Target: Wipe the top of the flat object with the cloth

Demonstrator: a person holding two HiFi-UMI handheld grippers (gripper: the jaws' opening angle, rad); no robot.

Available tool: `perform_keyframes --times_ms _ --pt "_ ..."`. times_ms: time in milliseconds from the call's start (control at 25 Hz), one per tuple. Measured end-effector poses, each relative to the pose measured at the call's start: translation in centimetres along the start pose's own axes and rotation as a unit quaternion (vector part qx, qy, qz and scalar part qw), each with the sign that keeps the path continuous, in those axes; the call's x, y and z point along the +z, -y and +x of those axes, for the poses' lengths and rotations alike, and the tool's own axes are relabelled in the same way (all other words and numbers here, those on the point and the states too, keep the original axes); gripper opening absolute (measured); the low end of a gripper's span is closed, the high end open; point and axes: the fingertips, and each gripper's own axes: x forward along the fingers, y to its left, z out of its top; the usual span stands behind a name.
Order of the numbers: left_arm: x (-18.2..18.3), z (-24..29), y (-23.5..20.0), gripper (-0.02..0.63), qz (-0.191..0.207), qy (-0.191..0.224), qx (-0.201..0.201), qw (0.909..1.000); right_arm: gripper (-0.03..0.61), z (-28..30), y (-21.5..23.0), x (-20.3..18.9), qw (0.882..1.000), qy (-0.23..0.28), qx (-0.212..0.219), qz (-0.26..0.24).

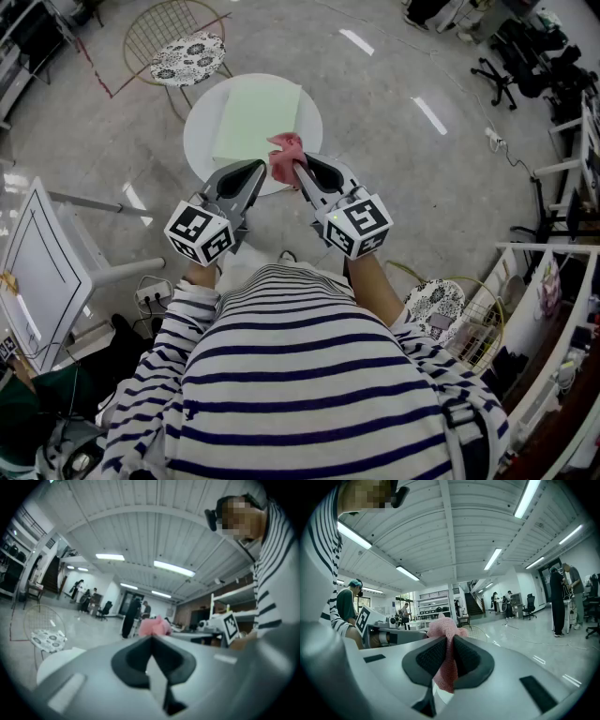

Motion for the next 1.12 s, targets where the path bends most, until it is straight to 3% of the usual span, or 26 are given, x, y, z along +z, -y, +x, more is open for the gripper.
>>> perform_keyframes --times_ms 520,800,1120 --pt "0.0 0.4 -0.3 0.008 -0.009 0.002 -0.002 1.0 0.041 0.5 -0.1 -0.1 1.0 -0.003 0.01 0.001" --pt "-0.2 0.3 -1.3 0.008 -0.016 -0.002 0.001 0.9999 0.041 1.6 -0.6 0.0 0.999 0.005 0.04 0.035" --pt "-0.4 0.8 -3.3 0.008 -0.019 -0.01 -0.001 0.9998 0.041 3.8 -1.2 -0.3 0.997 -0.009 0.072 0.033"
